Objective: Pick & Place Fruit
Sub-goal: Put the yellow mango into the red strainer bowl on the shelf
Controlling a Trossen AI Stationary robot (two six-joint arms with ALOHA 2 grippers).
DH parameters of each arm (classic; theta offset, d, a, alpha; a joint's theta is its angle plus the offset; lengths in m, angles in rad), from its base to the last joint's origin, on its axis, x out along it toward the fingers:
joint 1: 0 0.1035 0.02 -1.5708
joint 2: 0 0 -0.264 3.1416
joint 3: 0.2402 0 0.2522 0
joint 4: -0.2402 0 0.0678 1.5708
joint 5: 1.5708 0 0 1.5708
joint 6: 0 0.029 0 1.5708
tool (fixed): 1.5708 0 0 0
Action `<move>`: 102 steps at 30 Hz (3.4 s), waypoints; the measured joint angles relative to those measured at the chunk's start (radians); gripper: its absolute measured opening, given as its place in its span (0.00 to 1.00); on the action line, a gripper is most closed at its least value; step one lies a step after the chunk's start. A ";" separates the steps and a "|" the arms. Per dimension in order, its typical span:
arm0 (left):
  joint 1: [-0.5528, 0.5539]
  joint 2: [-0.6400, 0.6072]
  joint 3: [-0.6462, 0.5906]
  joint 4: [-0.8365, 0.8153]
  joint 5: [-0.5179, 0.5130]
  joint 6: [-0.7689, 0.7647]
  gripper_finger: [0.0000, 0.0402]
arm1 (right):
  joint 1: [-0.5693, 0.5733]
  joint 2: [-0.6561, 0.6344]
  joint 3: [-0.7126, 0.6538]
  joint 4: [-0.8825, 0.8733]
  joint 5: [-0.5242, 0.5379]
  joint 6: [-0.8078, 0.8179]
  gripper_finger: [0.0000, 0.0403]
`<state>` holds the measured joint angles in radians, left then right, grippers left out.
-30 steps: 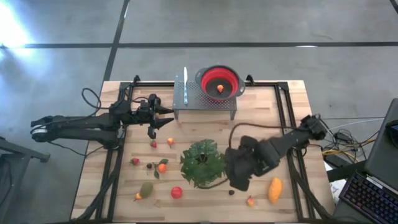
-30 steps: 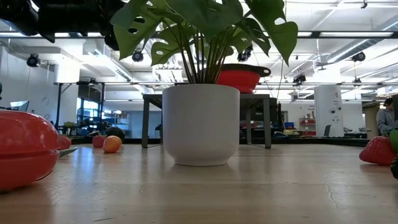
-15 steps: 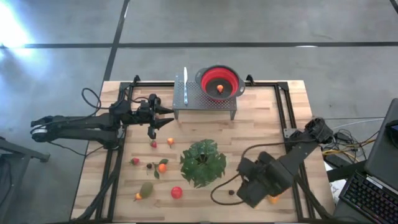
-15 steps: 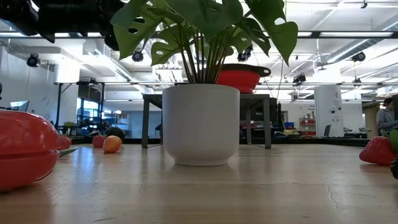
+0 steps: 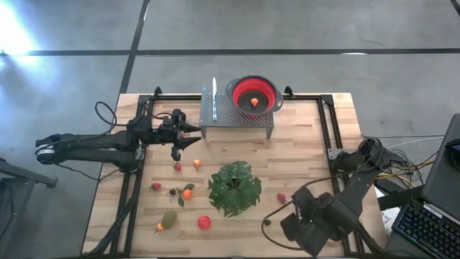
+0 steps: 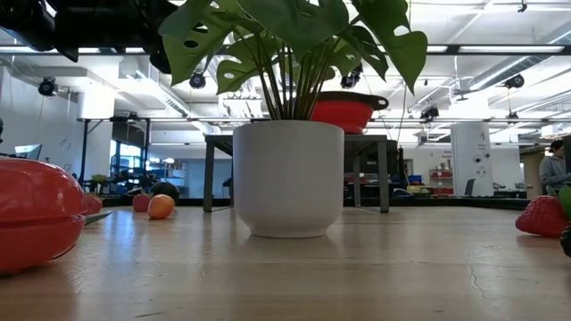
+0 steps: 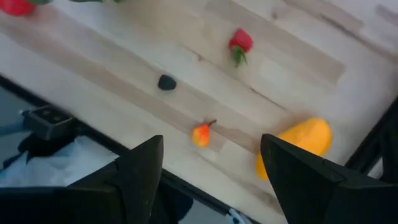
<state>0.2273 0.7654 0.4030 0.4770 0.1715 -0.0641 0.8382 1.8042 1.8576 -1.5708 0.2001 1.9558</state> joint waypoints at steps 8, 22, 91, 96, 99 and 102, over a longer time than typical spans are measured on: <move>0.000 0.000 0.000 0.004 0.000 0.009 0.42 | 0.032 0.000 -0.108 -0.001 -0.050 0.255 0.67; 0.000 0.000 0.000 0.021 -0.001 0.094 0.42 | 0.030 0.000 -0.247 0.056 -0.199 0.375 0.69; 0.000 0.000 0.000 0.028 0.000 0.094 0.42 | 0.041 -0.002 -0.784 0.546 -0.493 0.336 0.61; 0.000 0.000 0.000 0.028 0.000 0.094 0.42 | 0.041 -0.002 -0.779 0.546 -0.492 0.325 0.58; 0.000 0.000 0.000 0.028 0.000 0.094 0.42 | 0.041 -0.002 -0.777 0.548 -0.492 0.318 0.58; 0.000 0.000 0.000 0.028 0.000 0.094 0.42 | 0.041 -0.002 -0.776 0.543 -0.492 0.314 0.61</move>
<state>0.2273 0.7650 0.4030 0.5053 0.1711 0.0302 0.8795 1.8023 1.0819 -1.0276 -0.2920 2.2698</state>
